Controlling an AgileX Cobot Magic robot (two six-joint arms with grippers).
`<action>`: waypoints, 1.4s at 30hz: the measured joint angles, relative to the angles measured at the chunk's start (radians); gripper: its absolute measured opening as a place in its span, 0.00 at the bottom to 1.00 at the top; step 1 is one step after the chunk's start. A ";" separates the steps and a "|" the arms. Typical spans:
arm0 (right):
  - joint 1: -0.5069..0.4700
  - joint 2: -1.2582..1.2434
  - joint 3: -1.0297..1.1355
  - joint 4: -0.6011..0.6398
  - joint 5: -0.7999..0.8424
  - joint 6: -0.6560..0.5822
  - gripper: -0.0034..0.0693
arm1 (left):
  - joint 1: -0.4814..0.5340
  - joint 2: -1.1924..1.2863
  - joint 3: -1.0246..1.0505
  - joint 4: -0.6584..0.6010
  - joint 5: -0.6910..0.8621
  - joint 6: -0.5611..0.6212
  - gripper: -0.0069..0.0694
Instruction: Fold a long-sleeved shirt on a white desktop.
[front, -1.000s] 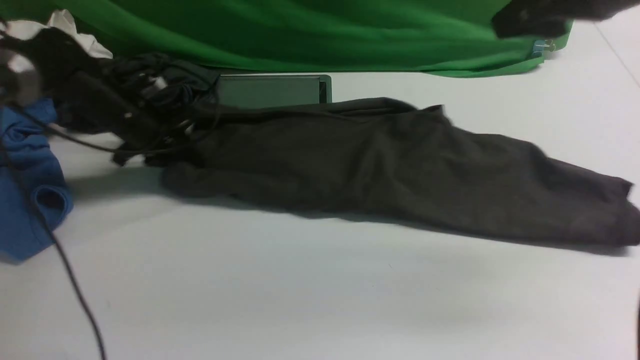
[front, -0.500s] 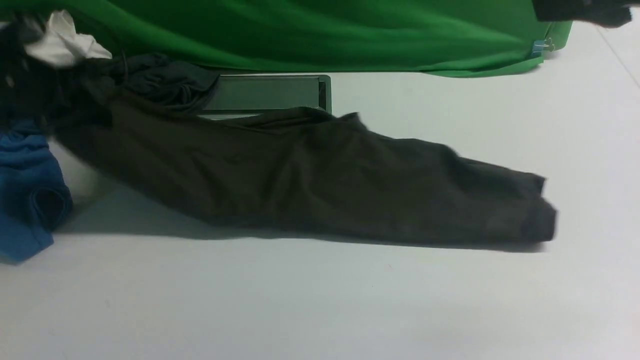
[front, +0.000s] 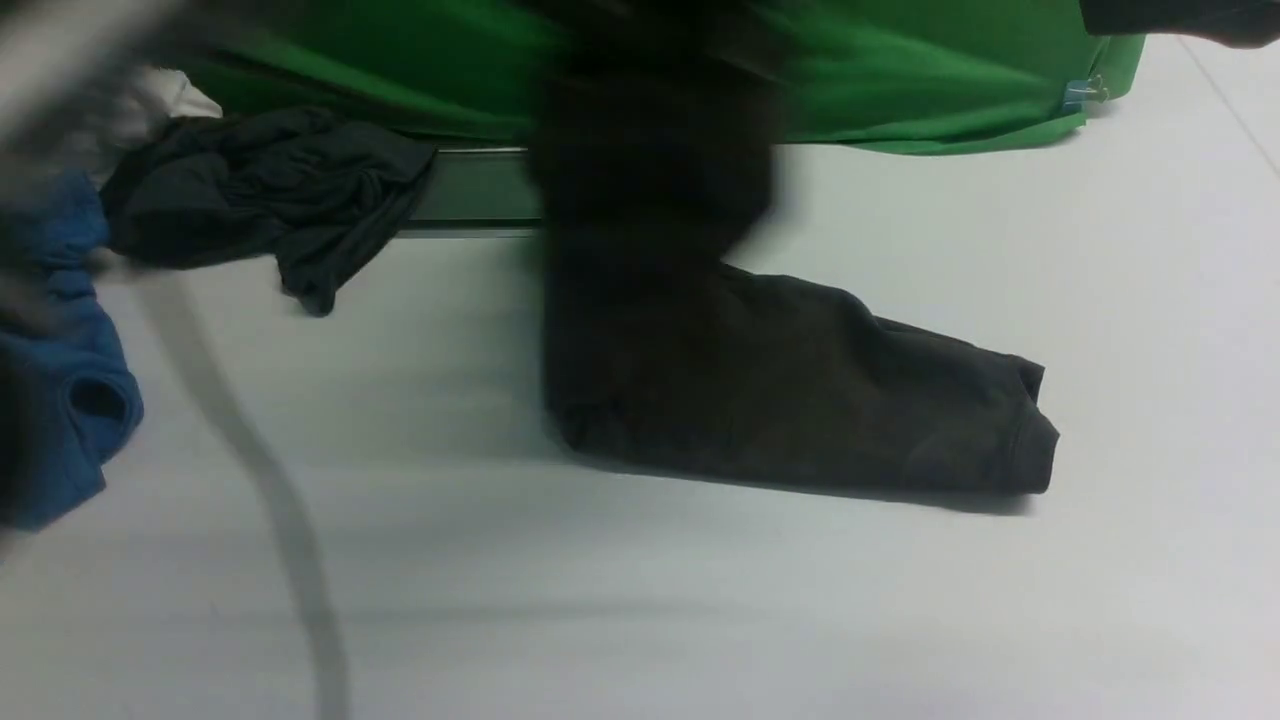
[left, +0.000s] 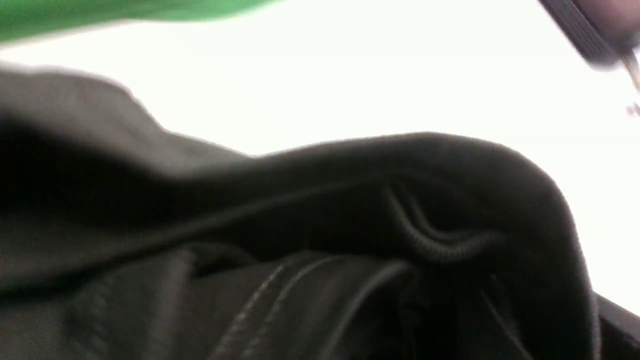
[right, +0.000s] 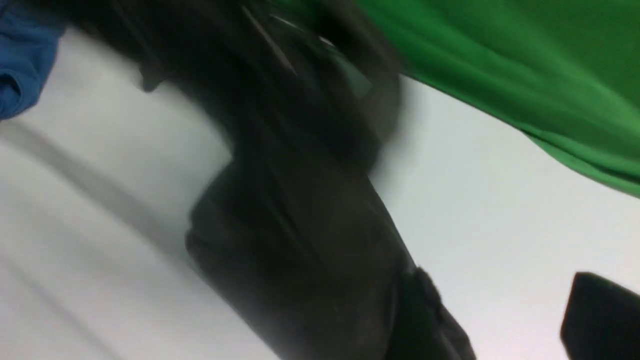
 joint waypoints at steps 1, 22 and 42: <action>0.000 0.000 0.000 0.000 0.003 0.000 0.58 | -0.061 0.042 -0.002 0.004 -0.046 0.019 0.26; 0.000 -0.002 0.001 0.001 0.010 0.000 0.58 | -0.139 -0.014 -0.004 0.221 -0.102 0.008 0.97; 0.000 -0.006 0.238 0.001 -0.112 0.010 0.58 | 0.224 0.250 0.128 -0.256 0.148 0.226 1.00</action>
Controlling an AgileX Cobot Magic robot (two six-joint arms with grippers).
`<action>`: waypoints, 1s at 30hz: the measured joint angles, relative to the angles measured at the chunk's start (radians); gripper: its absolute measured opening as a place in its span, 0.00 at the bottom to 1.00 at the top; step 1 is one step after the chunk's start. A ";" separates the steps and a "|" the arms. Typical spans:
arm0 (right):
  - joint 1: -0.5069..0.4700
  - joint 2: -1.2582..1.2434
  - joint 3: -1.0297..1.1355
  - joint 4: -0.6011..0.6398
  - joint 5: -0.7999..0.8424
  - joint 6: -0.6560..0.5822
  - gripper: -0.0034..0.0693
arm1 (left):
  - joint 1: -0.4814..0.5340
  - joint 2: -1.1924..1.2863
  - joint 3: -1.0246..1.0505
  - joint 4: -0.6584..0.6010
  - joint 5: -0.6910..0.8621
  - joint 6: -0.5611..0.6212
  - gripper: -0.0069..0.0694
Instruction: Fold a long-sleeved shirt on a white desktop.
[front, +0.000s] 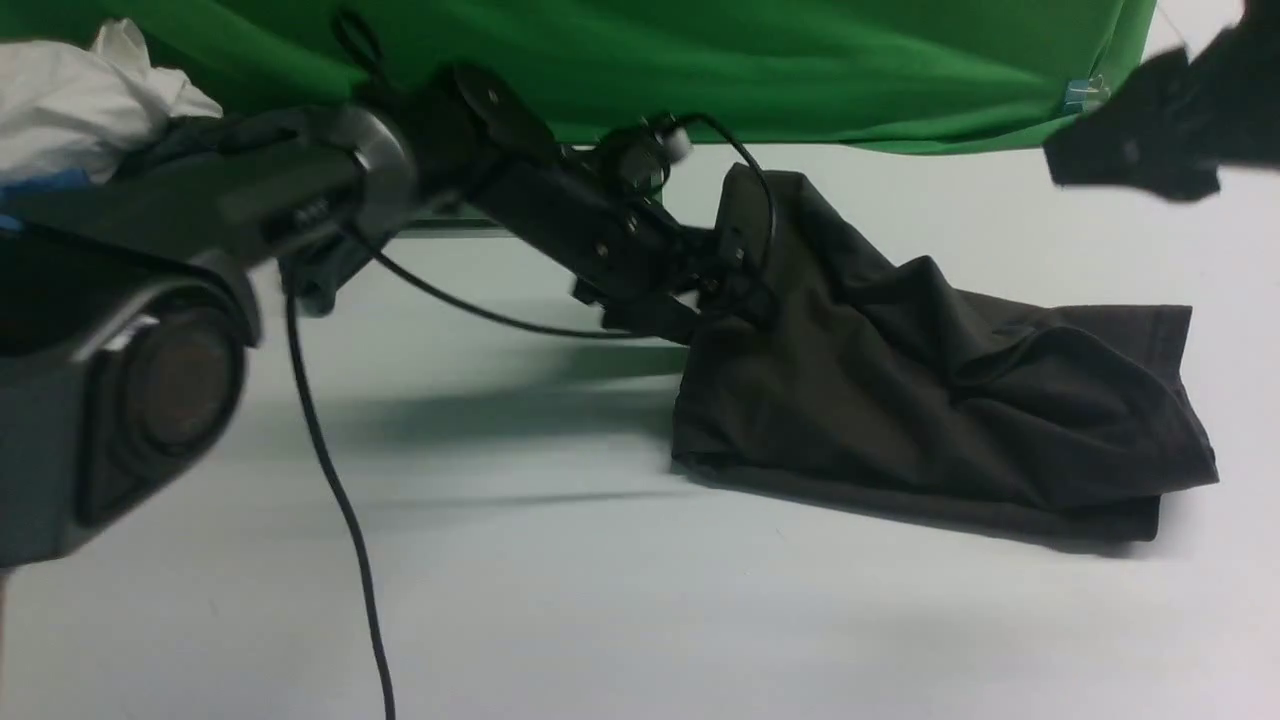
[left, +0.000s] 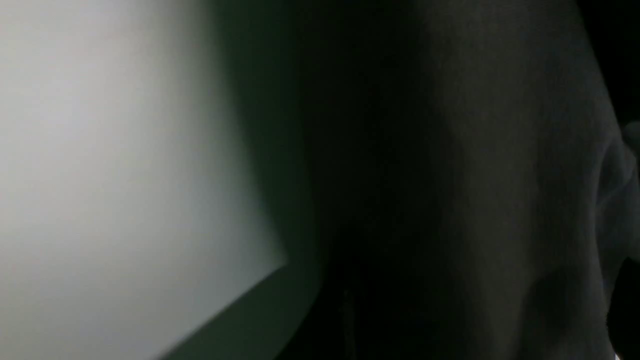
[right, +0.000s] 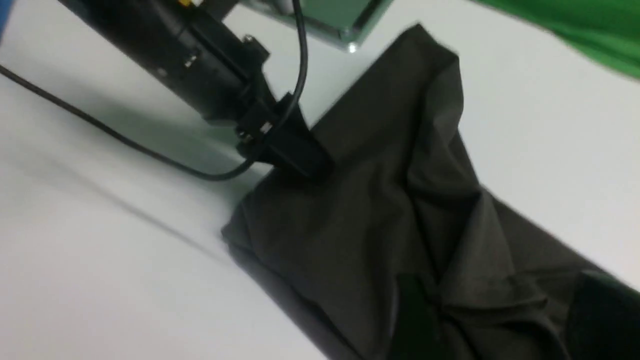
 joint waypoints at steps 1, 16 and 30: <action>0.000 0.000 0.013 0.000 -0.010 0.002 0.58 | 0.000 0.011 0.000 -0.019 -0.001 0.015 1.00; 0.000 0.053 0.197 0.181 -0.209 0.029 0.58 | 0.034 0.052 -0.001 -0.035 0.189 0.034 0.20; 0.286 0.332 0.126 0.197 -0.321 -0.154 0.58 | 0.395 -0.219 0.248 0.240 0.250 -0.033 0.20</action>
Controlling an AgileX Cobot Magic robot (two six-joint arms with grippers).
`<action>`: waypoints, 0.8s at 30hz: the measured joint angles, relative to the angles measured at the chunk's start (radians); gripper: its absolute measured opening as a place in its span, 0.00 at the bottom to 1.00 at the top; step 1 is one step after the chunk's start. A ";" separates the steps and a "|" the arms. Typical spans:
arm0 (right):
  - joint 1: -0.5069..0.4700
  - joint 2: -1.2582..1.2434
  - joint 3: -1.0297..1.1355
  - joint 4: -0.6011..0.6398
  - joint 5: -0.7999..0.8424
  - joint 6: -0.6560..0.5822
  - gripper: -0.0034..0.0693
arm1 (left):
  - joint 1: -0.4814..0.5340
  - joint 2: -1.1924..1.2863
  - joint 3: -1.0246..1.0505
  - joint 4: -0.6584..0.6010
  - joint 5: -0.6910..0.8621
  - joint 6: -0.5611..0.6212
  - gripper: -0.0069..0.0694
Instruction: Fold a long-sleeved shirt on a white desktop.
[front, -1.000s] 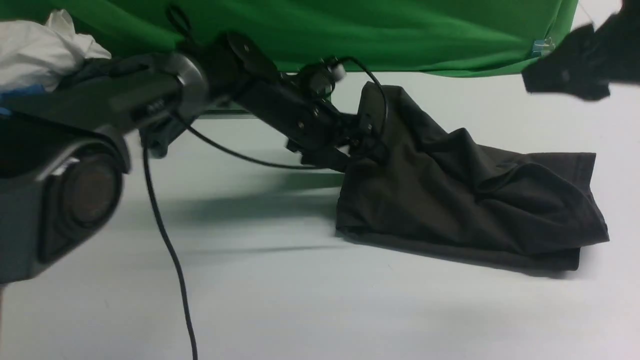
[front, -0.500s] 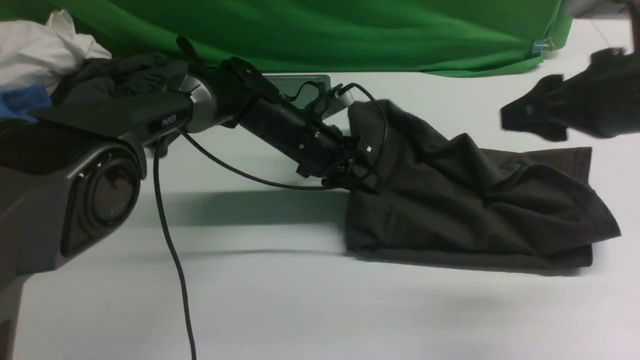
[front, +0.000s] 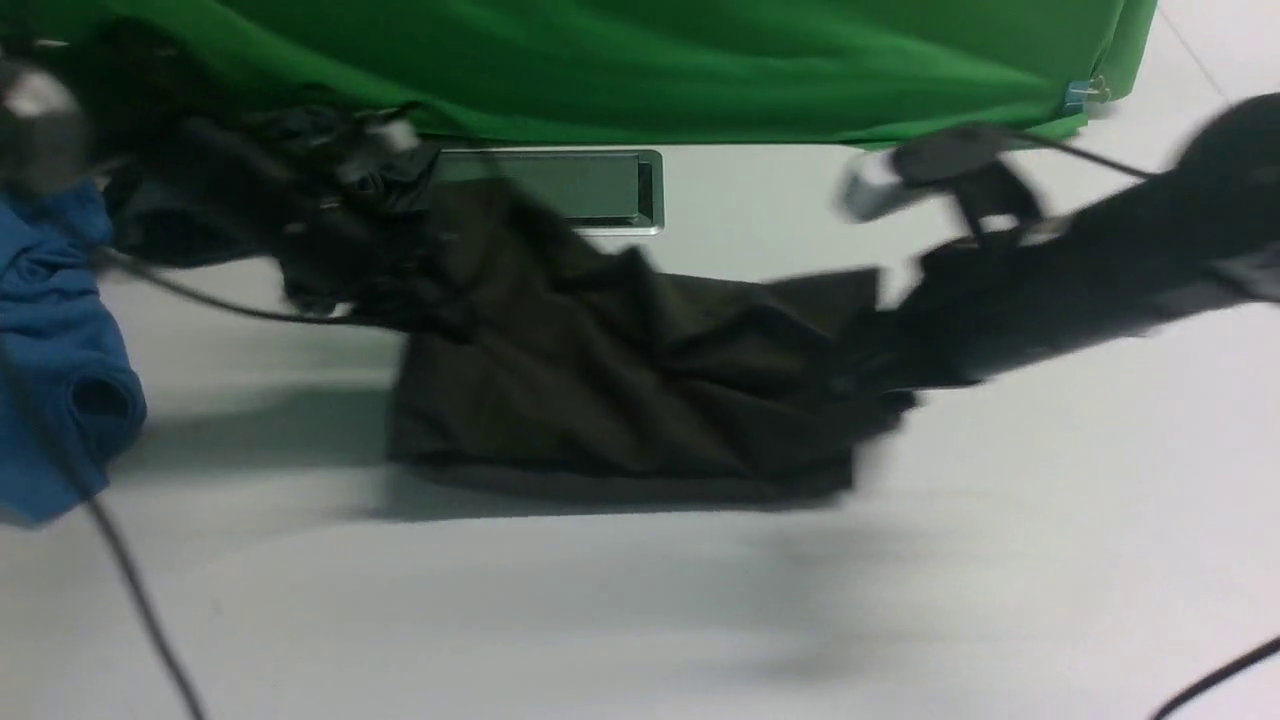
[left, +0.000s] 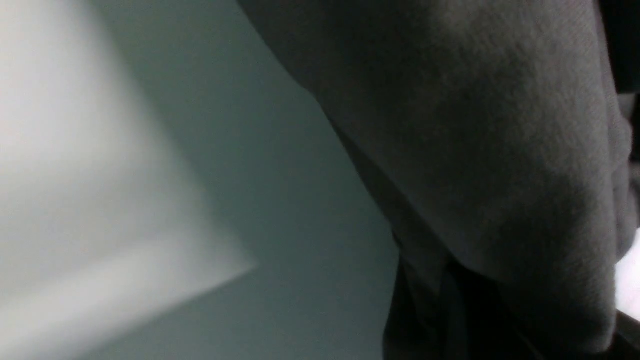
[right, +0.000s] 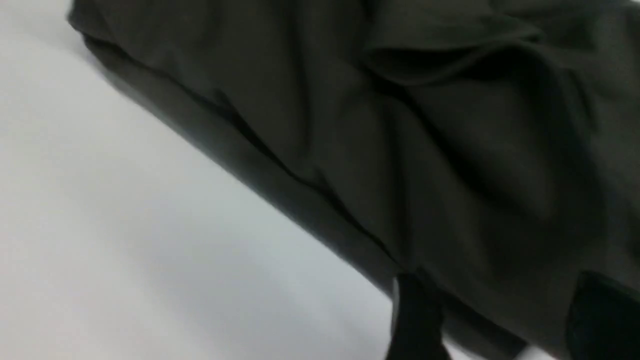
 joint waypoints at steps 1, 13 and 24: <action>0.006 0.010 -0.005 0.000 -0.005 -0.002 0.58 | 0.002 -0.001 0.010 0.003 -0.003 0.000 0.20; 0.114 0.389 -0.482 0.009 0.096 0.009 0.09 | 0.011 -0.002 0.118 0.083 -0.167 0.061 0.20; 0.162 0.525 -0.517 -0.207 0.004 0.056 0.08 | 0.011 -0.002 0.118 0.080 -0.173 0.062 0.20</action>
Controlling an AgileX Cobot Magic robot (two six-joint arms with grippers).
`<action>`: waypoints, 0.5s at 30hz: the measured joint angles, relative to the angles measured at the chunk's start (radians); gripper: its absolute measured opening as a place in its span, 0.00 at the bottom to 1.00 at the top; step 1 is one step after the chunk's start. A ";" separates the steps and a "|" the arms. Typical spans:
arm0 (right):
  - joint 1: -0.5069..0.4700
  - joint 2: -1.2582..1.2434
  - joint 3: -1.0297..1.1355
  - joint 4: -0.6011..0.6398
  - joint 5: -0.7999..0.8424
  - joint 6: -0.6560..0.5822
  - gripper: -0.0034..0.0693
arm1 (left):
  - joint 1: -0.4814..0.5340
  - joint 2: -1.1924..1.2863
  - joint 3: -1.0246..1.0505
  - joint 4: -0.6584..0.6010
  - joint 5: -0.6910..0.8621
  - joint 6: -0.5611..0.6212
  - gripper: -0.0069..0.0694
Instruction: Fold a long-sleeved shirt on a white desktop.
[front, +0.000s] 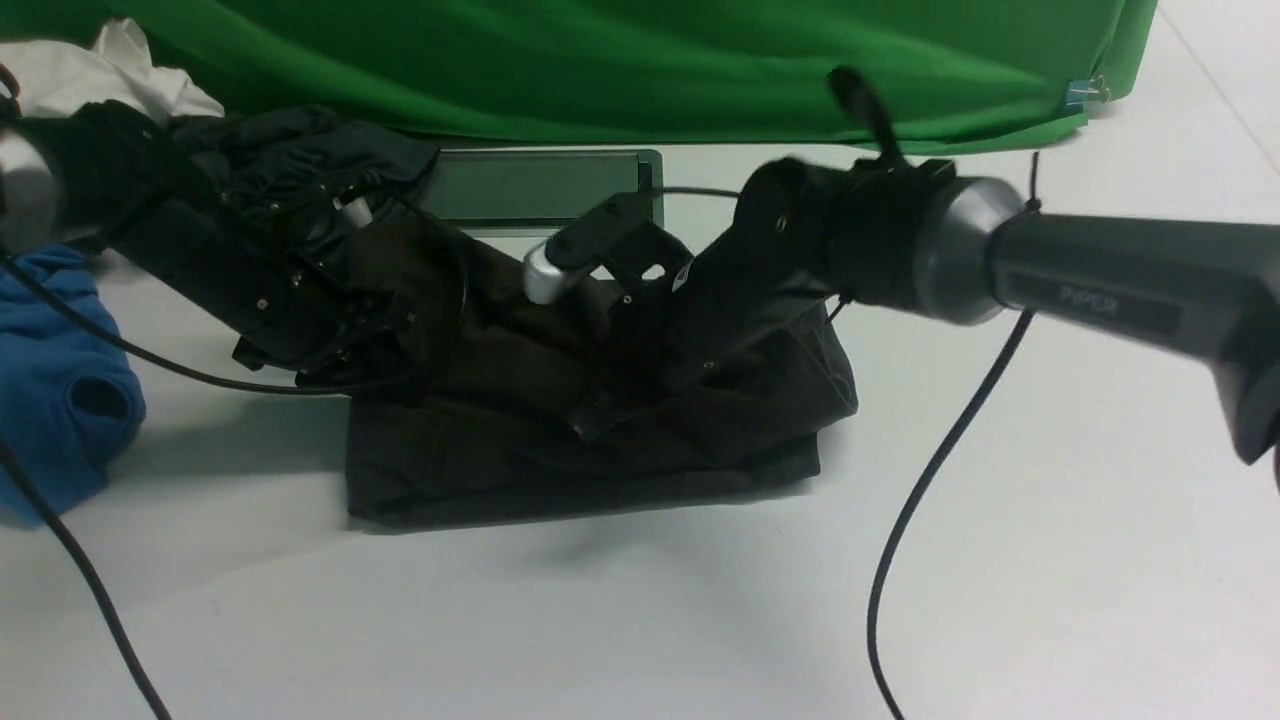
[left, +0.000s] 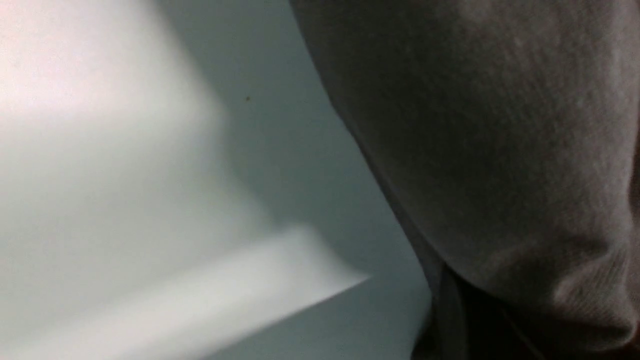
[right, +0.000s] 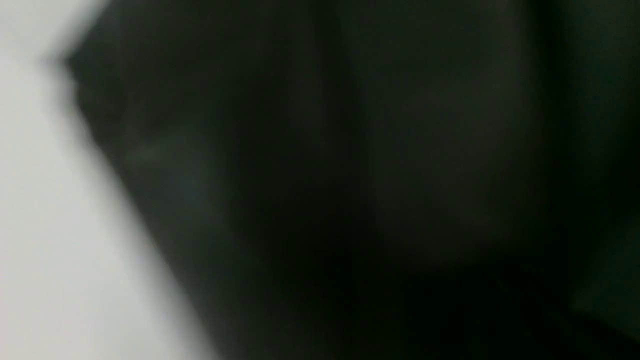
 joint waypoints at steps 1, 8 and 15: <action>-0.007 0.000 0.000 -0.085 -0.076 0.056 0.08 | 0.000 0.000 0.000 0.000 -0.002 0.000 0.20; -0.141 -0.003 -0.004 -0.304 -0.425 0.381 0.15 | 0.000 0.000 0.000 0.000 -0.003 0.003 0.20; -0.212 -0.101 -0.006 -0.321 -0.341 0.466 0.23 | 0.000 -0.006 0.000 0.002 -0.002 0.009 0.23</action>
